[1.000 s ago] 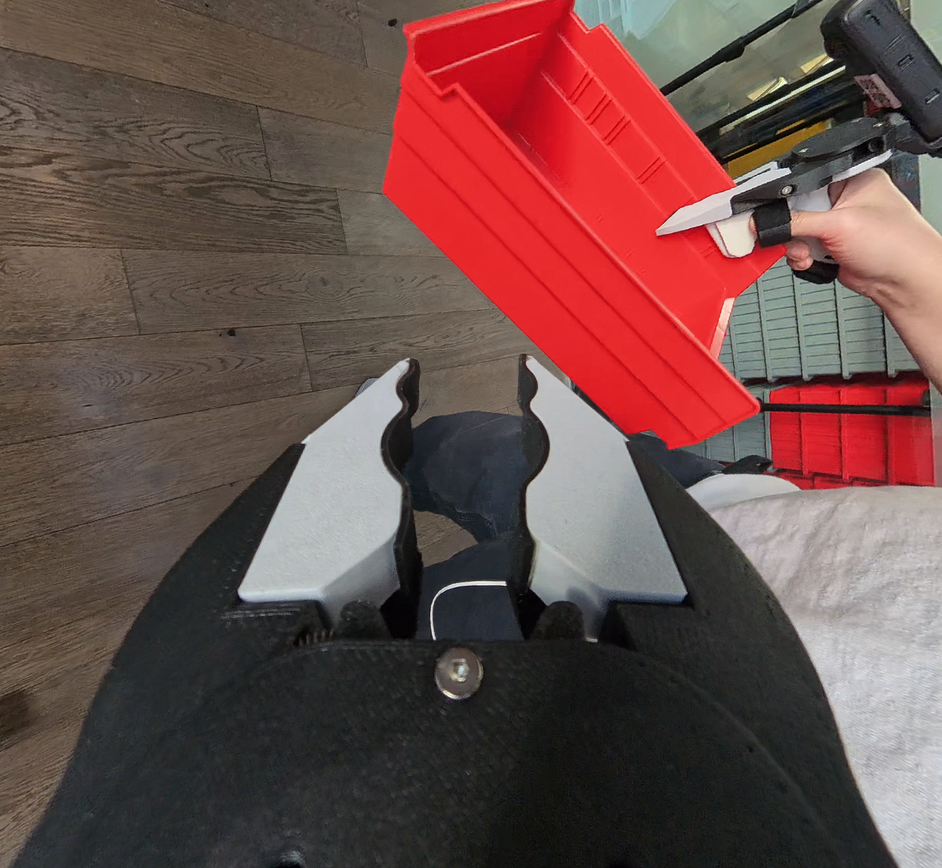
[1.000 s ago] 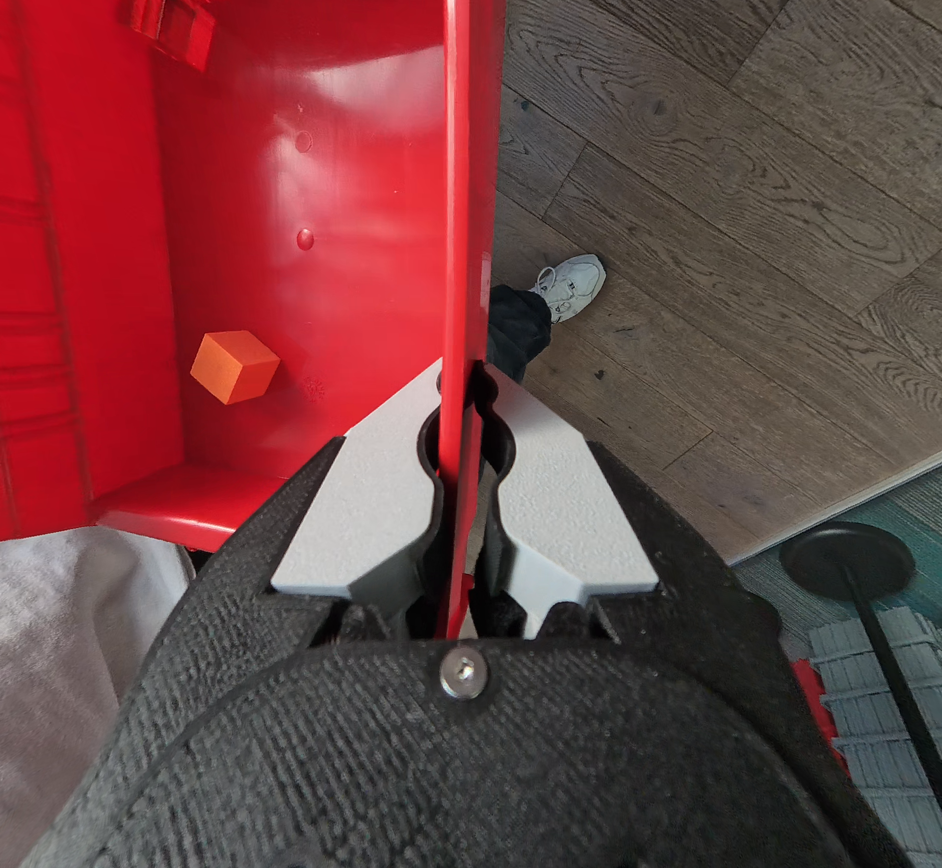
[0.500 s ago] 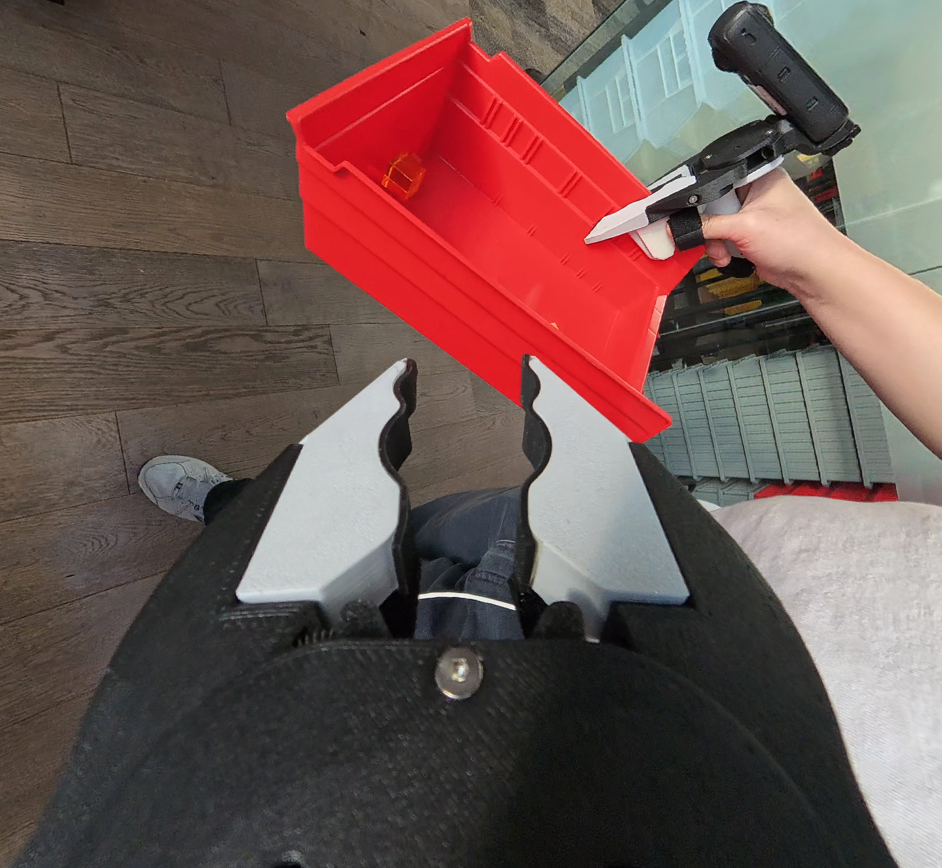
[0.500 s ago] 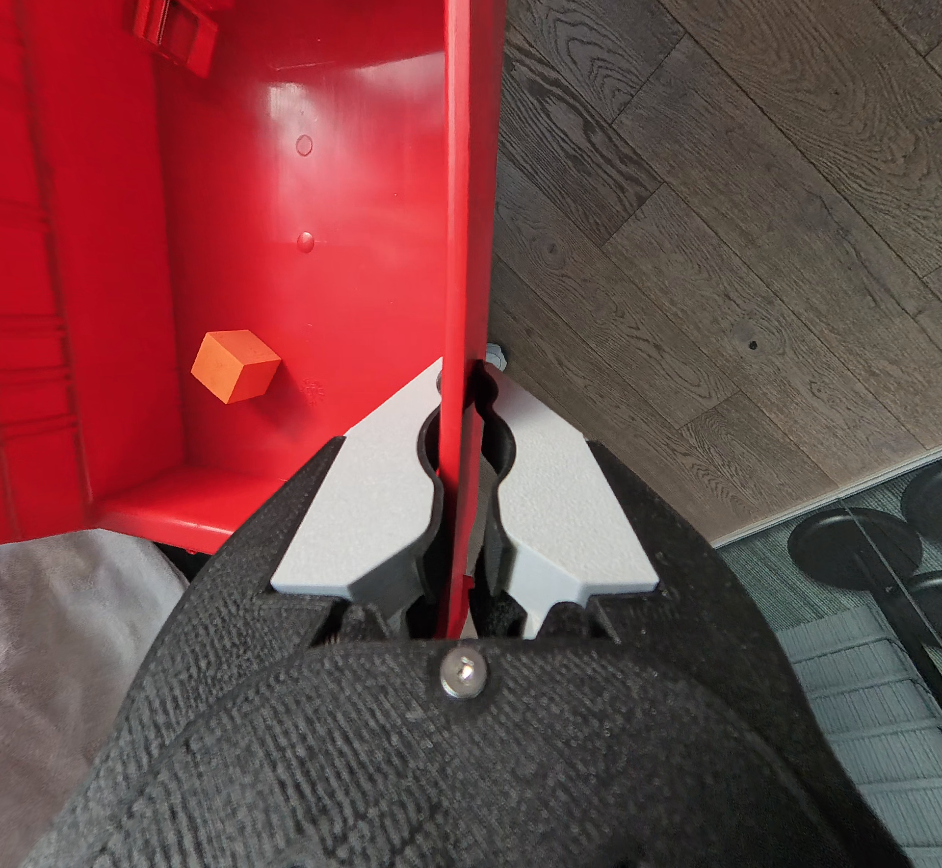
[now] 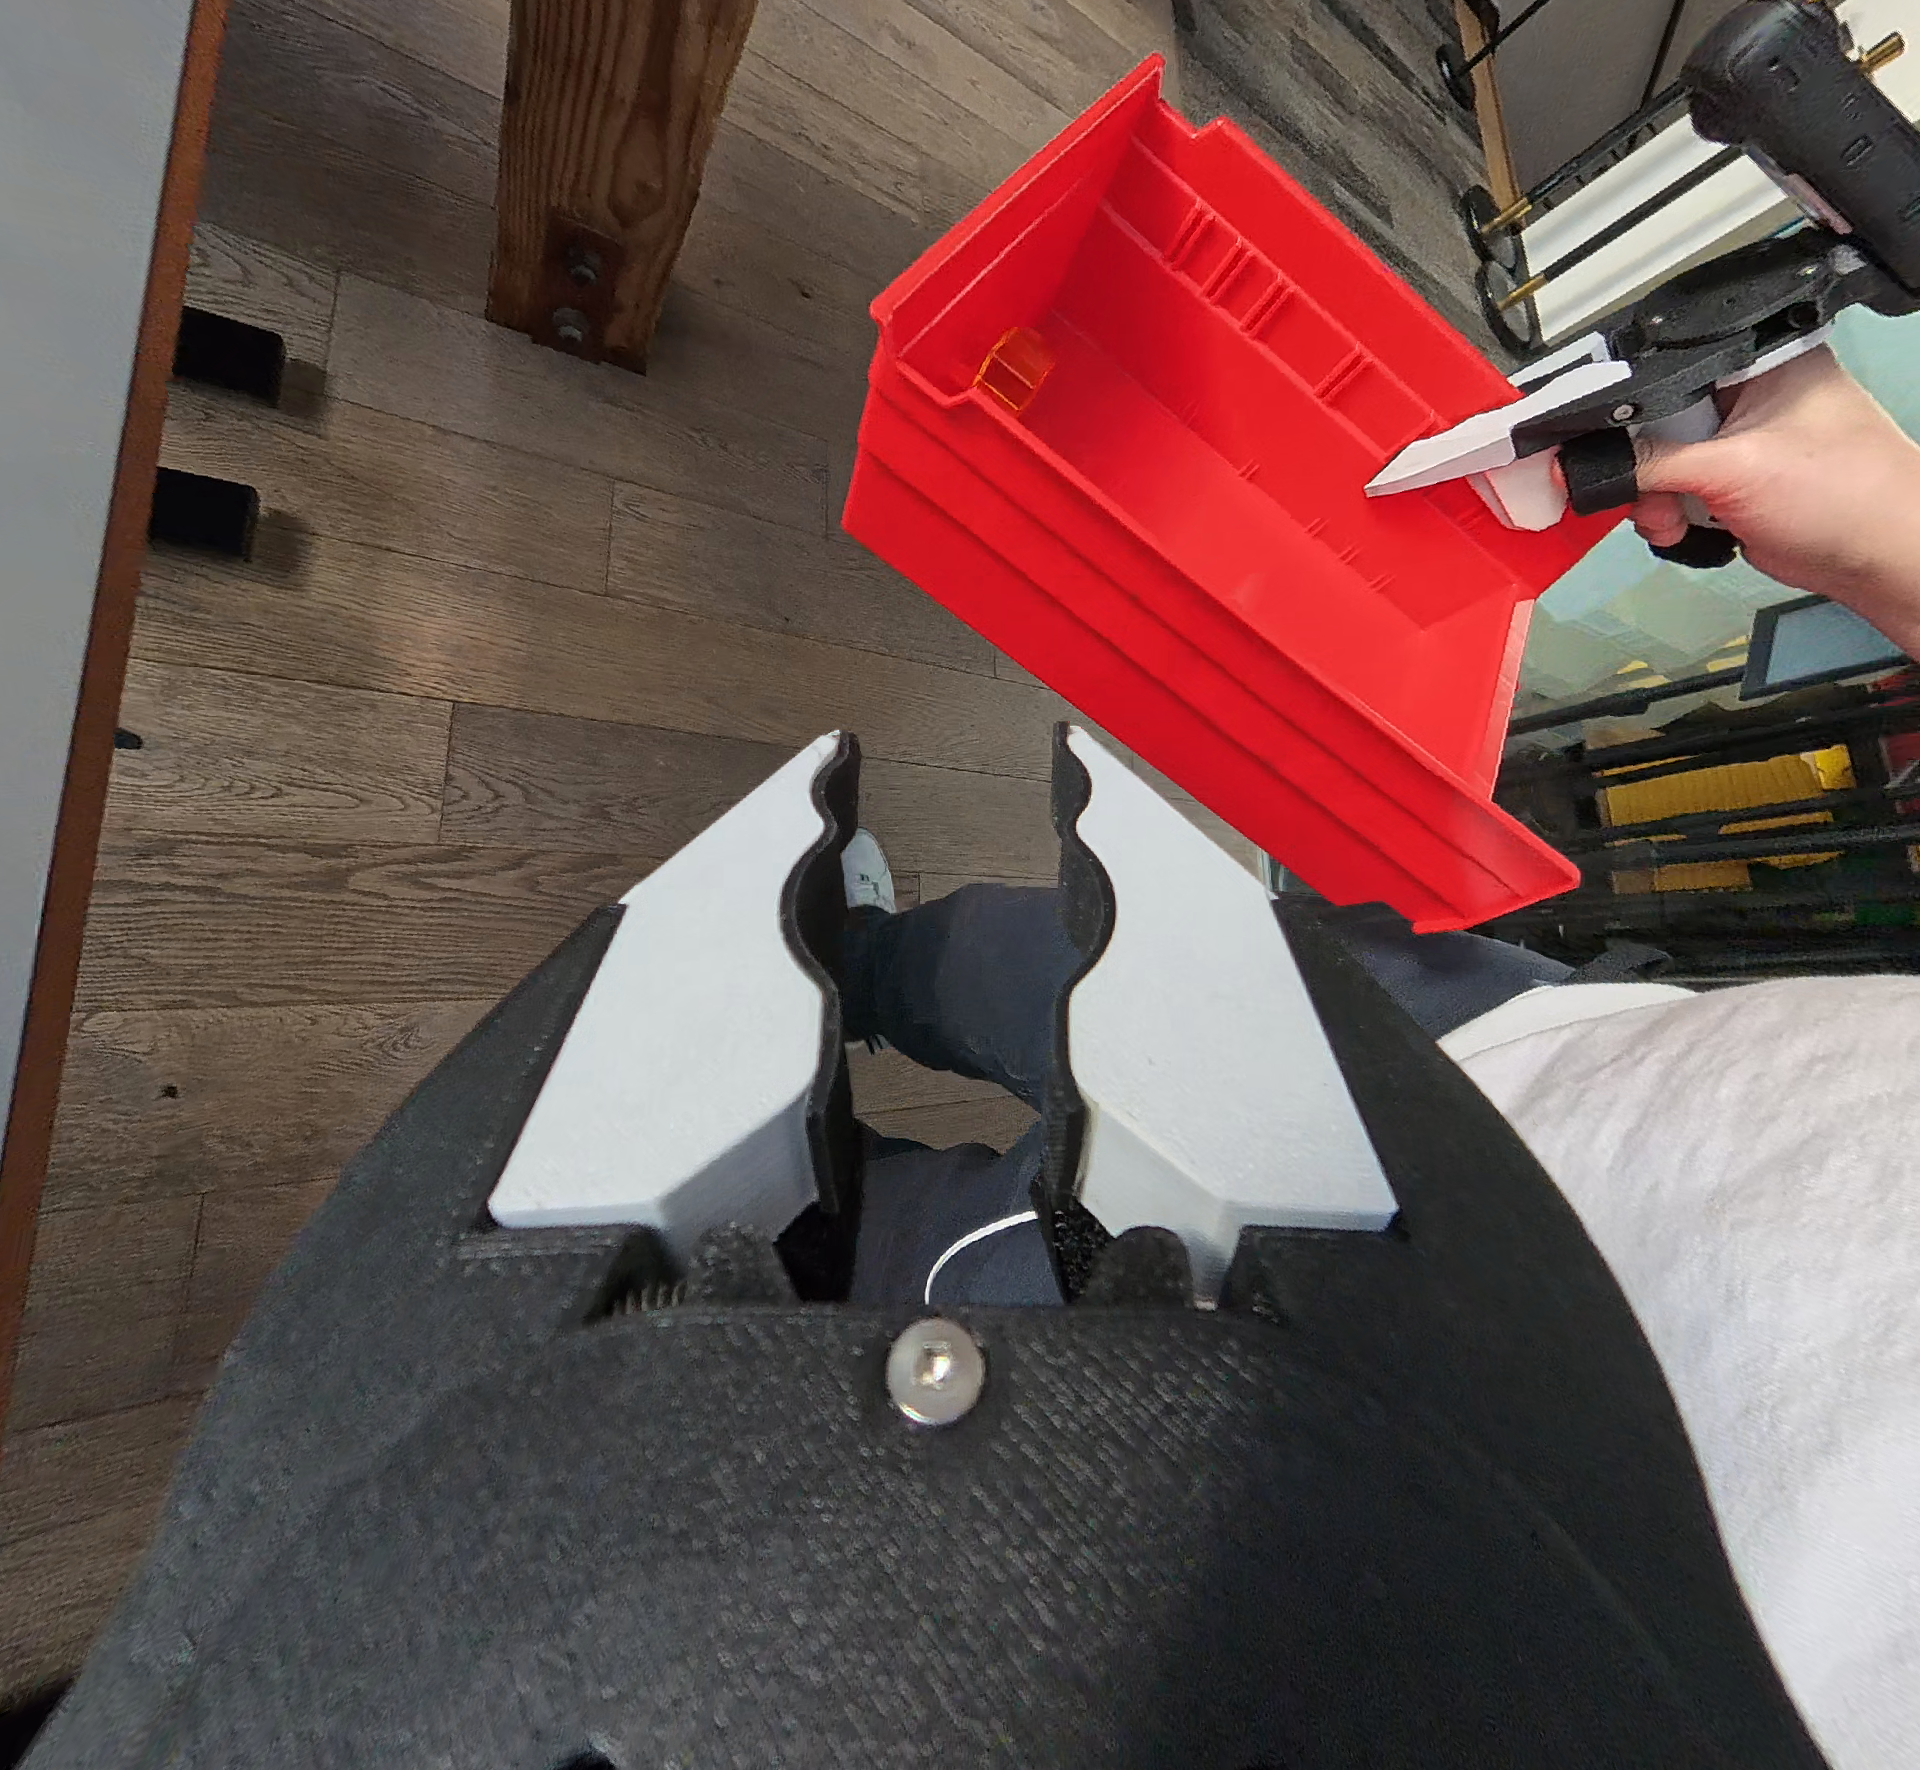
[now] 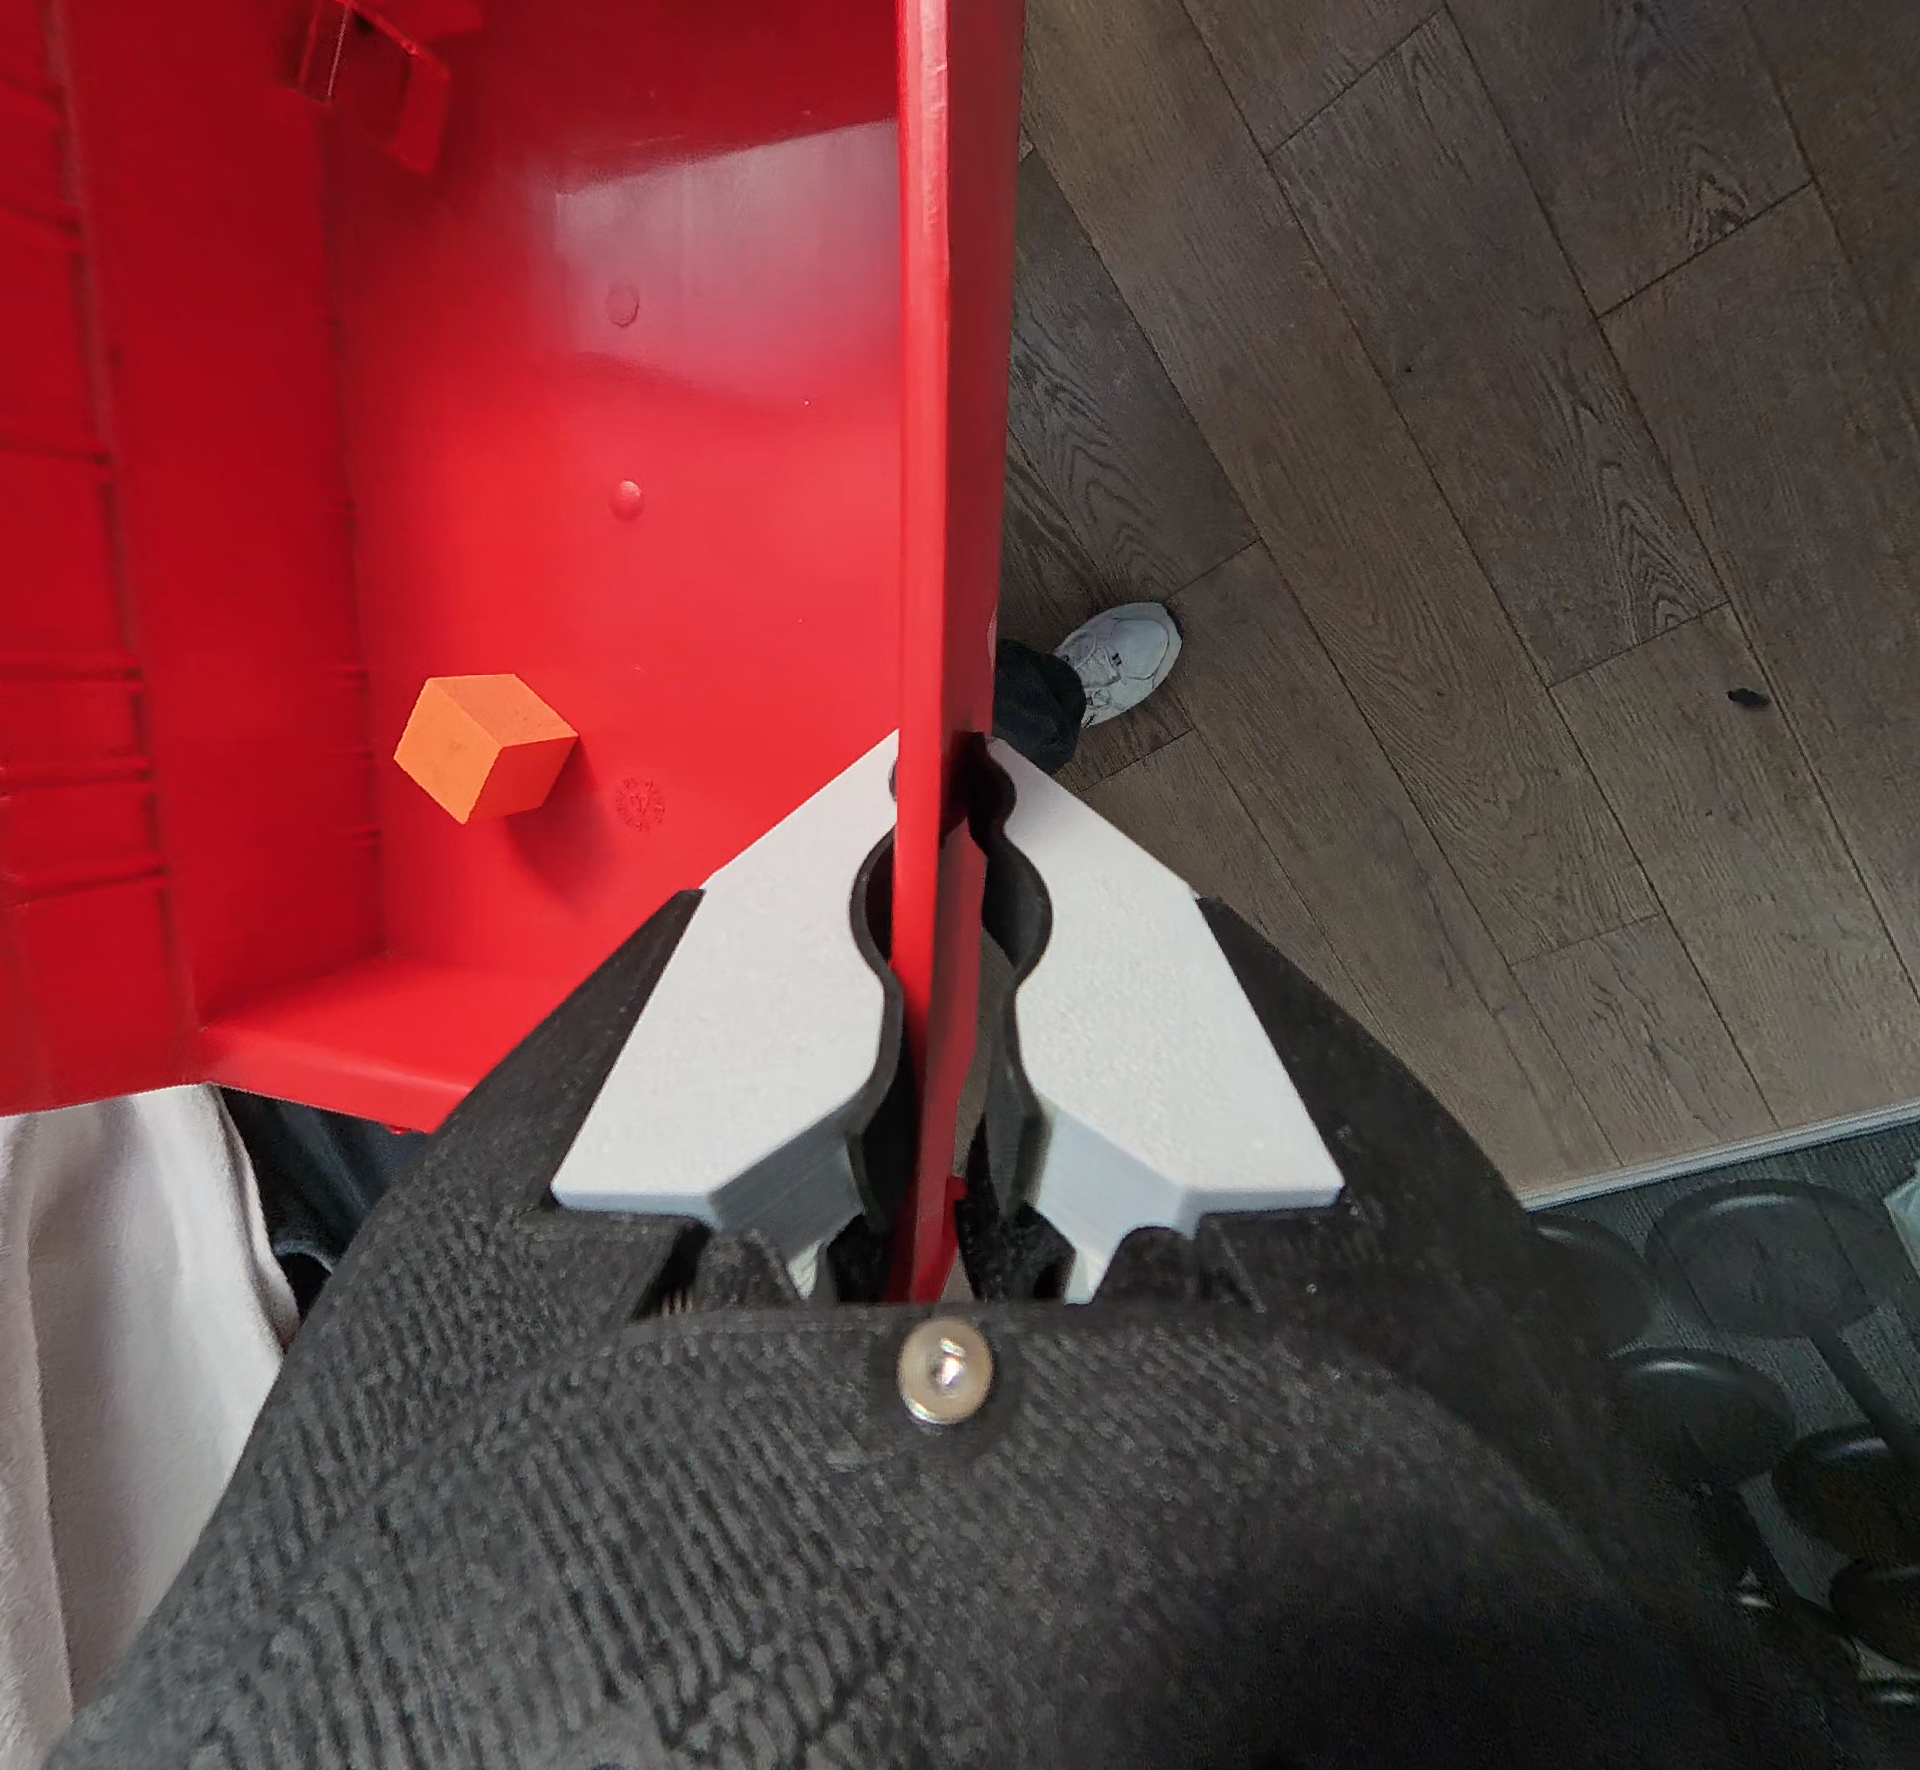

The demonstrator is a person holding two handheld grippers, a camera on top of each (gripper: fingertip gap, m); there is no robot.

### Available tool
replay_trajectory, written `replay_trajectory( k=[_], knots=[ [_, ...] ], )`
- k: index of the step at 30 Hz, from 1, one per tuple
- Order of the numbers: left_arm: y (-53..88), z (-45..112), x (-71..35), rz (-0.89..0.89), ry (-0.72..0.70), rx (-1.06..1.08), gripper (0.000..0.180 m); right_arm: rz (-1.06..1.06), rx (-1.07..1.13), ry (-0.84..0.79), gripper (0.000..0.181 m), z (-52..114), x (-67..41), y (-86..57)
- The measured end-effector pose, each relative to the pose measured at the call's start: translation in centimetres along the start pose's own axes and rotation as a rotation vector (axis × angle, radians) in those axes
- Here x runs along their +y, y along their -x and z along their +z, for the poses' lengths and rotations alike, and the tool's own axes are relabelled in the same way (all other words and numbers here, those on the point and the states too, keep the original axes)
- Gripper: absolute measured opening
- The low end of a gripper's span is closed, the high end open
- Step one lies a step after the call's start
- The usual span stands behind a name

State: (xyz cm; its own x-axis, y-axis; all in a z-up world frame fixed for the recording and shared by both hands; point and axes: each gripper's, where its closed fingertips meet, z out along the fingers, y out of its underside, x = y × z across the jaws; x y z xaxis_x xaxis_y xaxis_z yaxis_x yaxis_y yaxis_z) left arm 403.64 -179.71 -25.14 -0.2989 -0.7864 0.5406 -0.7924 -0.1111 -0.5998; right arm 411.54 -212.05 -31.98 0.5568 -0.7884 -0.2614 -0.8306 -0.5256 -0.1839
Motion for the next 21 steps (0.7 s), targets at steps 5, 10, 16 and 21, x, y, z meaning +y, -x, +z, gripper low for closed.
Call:
replay_trajectory(
  k=[5,10,16,21],
  knots=[
    [3.6,1.5,-0.7,-0.147,-0.048,-0.049,0.033,-0.090,-0.070,0.037,0.003,2.3,-7.2,-0.5],
    [5.2,4.1,-1.1,-0.287,0.003,-0.080,0.033,-0.206,-0.127,0.068,0.003,5.9,-13.6,-1.6],
    [6.1,6.7,-4.6,-0.355,0.007,-0.143,0.029,-0.281,-0.179,0.104,0.004,8.9,-19.2,-3.2],
    [5.7,9.8,-8.5,-0.357,-0.002,-0.111,0.032,-0.302,-0.156,0.114,0.004,8.4,-21.8,-5.9]
  ],
)
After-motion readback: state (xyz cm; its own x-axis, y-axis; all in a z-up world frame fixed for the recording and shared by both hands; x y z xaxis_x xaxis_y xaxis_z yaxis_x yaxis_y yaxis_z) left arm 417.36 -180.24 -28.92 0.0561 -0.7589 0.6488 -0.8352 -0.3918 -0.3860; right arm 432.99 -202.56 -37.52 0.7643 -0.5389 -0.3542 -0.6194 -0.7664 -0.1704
